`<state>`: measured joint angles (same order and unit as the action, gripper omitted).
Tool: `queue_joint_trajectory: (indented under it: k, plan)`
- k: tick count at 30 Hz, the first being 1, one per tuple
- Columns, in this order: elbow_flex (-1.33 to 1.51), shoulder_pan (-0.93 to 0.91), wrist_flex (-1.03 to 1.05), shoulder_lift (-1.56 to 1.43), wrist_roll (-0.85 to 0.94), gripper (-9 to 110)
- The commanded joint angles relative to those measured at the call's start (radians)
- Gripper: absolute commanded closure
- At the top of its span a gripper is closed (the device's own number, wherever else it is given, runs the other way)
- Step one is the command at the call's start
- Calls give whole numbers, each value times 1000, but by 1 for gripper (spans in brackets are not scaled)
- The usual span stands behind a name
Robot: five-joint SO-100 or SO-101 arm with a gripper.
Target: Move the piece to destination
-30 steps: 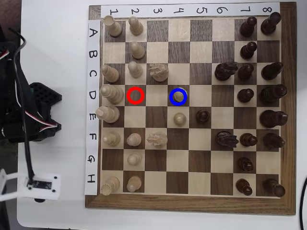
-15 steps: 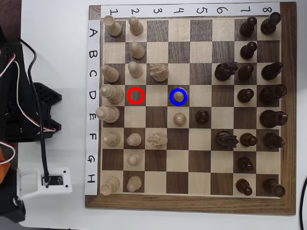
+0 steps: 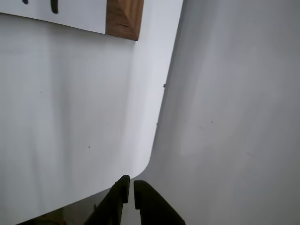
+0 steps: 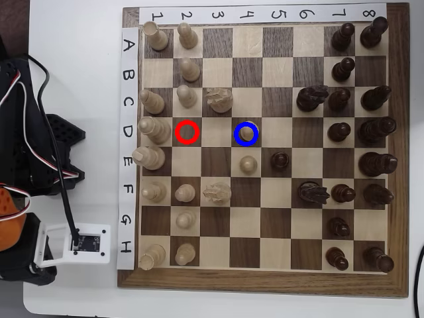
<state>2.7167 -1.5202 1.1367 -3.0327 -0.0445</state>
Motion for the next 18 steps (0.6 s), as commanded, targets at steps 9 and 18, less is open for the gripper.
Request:
queue_joint_trajectory:
  k: [9,18]
  plan:
    - [137,-20,-43,-81,-37,101]
    - [291,-43,-80,-179,-40,101]
